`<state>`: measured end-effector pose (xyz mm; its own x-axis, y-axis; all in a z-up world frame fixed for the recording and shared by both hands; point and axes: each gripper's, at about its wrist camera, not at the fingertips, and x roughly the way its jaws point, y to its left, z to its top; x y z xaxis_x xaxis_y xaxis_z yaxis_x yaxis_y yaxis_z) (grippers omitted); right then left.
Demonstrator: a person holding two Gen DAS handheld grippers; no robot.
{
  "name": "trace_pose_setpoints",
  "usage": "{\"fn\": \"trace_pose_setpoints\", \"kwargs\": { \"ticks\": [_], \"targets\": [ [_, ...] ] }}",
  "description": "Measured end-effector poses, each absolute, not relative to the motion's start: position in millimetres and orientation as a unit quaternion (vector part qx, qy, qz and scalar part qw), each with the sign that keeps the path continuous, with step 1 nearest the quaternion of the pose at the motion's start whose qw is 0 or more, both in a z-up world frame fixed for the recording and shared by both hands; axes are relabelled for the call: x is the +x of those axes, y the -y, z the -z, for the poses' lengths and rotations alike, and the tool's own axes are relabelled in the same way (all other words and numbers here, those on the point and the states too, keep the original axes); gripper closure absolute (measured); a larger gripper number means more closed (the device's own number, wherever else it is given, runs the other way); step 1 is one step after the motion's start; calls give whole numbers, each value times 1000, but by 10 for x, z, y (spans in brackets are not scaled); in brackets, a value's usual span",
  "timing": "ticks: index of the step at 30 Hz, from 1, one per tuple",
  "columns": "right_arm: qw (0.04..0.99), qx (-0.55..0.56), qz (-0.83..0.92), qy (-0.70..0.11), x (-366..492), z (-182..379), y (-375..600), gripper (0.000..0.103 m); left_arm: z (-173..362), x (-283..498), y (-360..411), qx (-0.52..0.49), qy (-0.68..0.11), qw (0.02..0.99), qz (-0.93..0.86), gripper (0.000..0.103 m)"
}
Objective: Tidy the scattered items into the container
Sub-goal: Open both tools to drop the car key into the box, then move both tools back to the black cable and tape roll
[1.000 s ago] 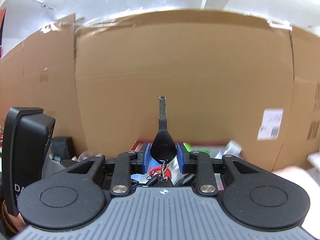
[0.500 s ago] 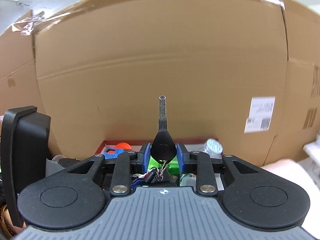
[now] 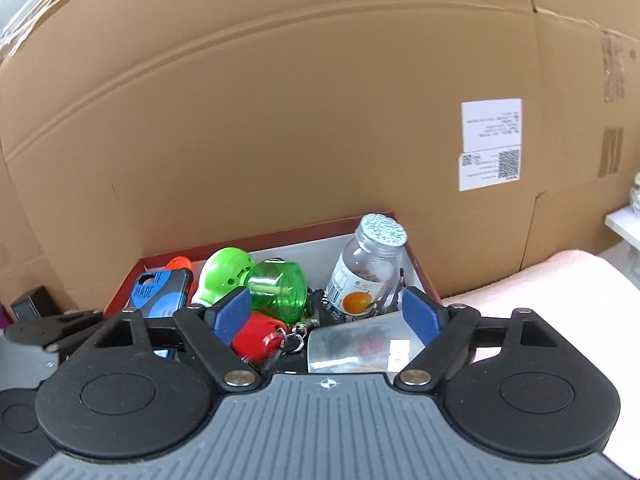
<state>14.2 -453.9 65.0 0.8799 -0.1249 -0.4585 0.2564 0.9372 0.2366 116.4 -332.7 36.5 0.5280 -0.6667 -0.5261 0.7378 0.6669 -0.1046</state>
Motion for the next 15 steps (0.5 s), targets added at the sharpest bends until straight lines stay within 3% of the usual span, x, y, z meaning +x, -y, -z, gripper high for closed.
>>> {"fn": "trace_pose_setpoints", "kwargs": {
  "ticks": [5, 15],
  "targets": [
    [959, 140, 95, -226, 119, -632, 4483, 4, -420, 1084, 3221, 53, -284, 871, 397, 0],
    [959, 148, 85, -227, -48, -740, 4258, 3, -487, 995, 2924, 19, -287, 860, 422, 0]
  ]
}}
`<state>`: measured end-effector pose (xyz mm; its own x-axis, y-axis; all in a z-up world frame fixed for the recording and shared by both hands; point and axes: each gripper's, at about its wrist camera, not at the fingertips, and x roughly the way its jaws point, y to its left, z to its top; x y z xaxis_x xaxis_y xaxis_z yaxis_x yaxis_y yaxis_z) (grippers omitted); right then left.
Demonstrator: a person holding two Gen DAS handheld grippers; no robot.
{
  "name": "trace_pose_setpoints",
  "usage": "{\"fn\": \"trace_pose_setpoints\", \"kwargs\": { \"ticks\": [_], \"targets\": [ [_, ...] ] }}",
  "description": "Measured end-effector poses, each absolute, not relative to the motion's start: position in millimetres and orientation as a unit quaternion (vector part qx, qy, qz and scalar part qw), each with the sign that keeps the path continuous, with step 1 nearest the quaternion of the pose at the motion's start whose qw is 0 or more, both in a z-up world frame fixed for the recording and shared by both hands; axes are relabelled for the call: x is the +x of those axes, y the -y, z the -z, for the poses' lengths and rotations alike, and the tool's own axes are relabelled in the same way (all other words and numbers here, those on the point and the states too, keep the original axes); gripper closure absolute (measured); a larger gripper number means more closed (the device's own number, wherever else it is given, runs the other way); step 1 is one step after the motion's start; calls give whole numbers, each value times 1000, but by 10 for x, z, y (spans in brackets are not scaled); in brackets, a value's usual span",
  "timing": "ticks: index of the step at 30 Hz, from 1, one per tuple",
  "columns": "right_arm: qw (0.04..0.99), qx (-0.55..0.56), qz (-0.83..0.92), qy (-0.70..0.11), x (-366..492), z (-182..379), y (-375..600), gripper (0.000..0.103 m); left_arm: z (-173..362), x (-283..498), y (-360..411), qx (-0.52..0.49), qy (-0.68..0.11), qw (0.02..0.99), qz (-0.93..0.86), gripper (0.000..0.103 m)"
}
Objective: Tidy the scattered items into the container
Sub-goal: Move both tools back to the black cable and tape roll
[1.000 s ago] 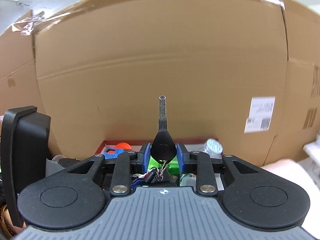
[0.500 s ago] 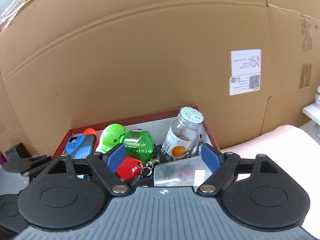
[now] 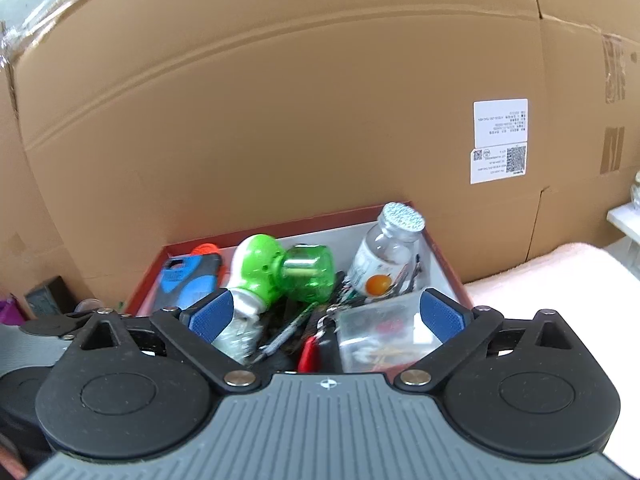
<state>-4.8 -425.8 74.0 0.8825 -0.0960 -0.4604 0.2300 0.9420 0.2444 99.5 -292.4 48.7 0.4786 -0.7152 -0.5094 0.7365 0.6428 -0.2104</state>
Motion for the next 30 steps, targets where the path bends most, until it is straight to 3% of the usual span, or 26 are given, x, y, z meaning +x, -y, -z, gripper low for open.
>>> {"fn": "trace_pose_setpoints", "kwargs": {
  "ticks": [12, 30],
  "targets": [
    [979, 117, 25, -166, -630, -832, 3415, 0, -444, 484, 2139, 3, -278, 896, 346, 0],
    [965, 81, -95, -229, -355, -545, 2124, 0, -67, 356, 584, -38, -296, 923, 244, 0]
  ]
}}
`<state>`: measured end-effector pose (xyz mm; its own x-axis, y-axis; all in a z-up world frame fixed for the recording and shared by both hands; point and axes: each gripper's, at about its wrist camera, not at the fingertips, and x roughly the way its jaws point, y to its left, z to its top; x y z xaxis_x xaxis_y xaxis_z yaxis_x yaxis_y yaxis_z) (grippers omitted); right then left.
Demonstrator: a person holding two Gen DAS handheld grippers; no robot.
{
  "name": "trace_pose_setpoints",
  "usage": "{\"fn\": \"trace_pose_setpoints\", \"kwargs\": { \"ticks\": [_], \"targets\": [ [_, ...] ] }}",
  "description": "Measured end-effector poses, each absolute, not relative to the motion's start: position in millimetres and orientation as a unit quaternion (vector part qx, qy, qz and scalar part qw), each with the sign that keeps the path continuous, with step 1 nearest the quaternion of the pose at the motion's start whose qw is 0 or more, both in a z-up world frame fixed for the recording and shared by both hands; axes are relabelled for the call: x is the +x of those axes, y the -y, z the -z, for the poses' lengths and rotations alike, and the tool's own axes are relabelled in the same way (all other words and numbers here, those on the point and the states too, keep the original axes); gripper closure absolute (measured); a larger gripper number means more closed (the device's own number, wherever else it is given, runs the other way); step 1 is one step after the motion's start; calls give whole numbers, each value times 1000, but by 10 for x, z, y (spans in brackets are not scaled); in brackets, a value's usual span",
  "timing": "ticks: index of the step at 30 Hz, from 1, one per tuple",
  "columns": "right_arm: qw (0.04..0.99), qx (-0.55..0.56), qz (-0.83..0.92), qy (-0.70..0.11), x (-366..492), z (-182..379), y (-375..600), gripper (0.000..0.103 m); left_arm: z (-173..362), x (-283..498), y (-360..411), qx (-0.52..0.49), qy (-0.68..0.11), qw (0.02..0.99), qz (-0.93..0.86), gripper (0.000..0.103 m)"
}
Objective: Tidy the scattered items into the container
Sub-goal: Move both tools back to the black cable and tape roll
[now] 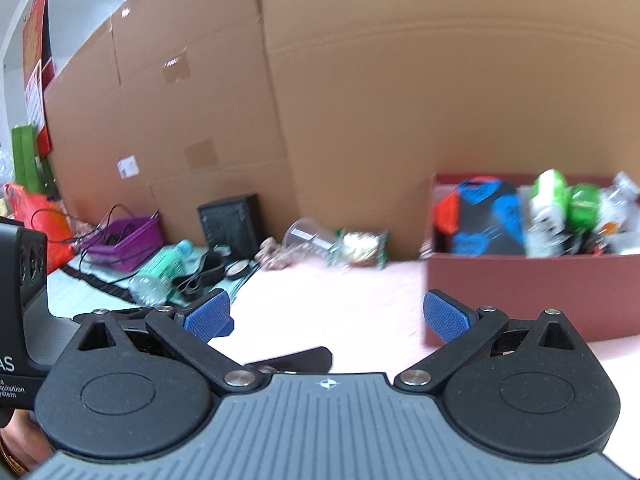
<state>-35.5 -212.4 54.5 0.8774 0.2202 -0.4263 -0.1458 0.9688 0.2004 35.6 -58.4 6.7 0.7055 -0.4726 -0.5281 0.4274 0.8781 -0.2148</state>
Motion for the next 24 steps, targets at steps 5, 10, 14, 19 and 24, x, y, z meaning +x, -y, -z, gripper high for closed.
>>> {"fn": "trace_pose_setpoints", "kwargs": {
  "ticks": [5, 10, 14, 19, 24],
  "targets": [
    [958, 76, -105, -256, -168, -467, 1871, 0, 34, 560, 221, -56, -304, 927, 213, 0],
    [955, 79, -89, -270, 69, -414, 1715, 0, 82, 753, -122, -66, -306, 932, 183, 1],
    [947, 109, -114, -279, 253, -342, 1691, 0, 91, 882, -343, -82, -309, 932, 170, 6],
    [944, 95, -122, -291, 442, -250, 1560, 0, 87, 1047, -551, -91, -311, 934, 153, 18],
    [946, 54, -137, -289, 568, -186, 1358, 2, 58, 1236, -657, -75, -305, 940, 135, 25]
  ]
}}
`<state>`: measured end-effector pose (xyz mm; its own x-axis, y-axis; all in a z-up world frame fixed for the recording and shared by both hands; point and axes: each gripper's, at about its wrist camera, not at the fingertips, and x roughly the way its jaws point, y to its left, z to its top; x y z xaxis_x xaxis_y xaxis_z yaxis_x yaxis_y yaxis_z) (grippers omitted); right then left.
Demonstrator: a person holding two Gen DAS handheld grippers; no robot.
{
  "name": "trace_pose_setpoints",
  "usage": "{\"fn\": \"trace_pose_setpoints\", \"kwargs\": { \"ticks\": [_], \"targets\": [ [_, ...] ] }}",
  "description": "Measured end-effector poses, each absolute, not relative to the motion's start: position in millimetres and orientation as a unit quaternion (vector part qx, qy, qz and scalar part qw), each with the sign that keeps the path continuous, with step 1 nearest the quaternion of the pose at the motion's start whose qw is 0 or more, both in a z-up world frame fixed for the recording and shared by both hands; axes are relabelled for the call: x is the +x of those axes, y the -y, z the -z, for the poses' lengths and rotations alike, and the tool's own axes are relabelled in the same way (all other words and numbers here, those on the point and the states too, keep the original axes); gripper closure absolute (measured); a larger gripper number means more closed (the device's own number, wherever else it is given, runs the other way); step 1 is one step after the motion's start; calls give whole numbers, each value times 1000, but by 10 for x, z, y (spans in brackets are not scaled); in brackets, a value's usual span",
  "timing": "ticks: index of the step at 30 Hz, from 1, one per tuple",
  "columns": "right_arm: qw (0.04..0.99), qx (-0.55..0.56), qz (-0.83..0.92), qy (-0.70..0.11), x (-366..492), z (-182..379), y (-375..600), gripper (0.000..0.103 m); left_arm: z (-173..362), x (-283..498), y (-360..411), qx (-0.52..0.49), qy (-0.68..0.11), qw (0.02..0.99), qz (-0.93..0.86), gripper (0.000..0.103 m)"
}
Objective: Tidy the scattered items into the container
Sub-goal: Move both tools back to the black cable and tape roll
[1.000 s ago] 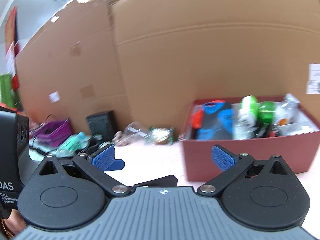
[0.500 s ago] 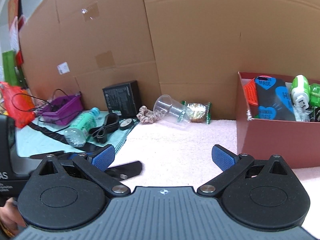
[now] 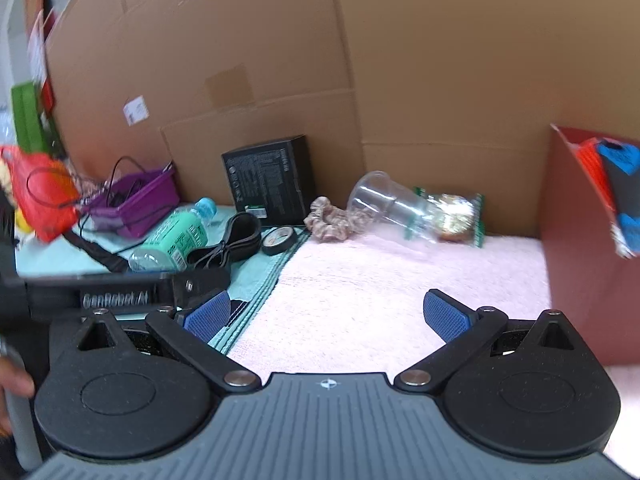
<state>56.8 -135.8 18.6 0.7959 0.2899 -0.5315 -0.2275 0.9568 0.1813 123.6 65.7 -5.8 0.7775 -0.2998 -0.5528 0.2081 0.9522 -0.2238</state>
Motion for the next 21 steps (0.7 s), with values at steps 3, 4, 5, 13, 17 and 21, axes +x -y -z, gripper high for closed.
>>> {"fn": "trace_pose_setpoints", "kwargs": {
  "ticks": [3, 4, 5, 13, 17, 21],
  "targets": [
    [945, 42, -143, -290, 682, -158, 1237, 6, 59, 1366, -680, -63, -302, 943, 123, 31],
    [945, 42, -145, -292, 733, -145, 1204, 8, 64, 1418, -690, -61, -304, 943, 121, 34],
    [943, 44, -146, -295, 790, -131, 1180, 12, 72, 1473, -701, -60, -306, 943, 119, 36],
    [931, 83, -138, -327, 1320, 66, 1063, 39, 161, 1836, -765, -54, -319, 939, 113, 45],
    [928, 86, -136, -335, 1539, 143, 966, 44, 178, 1904, -787, -45, -319, 940, 115, 45],
    [929, 86, -130, -337, 1736, 191, 887, 57, 201, 1920, -784, -22, -319, 940, 117, 45]
  ]
}}
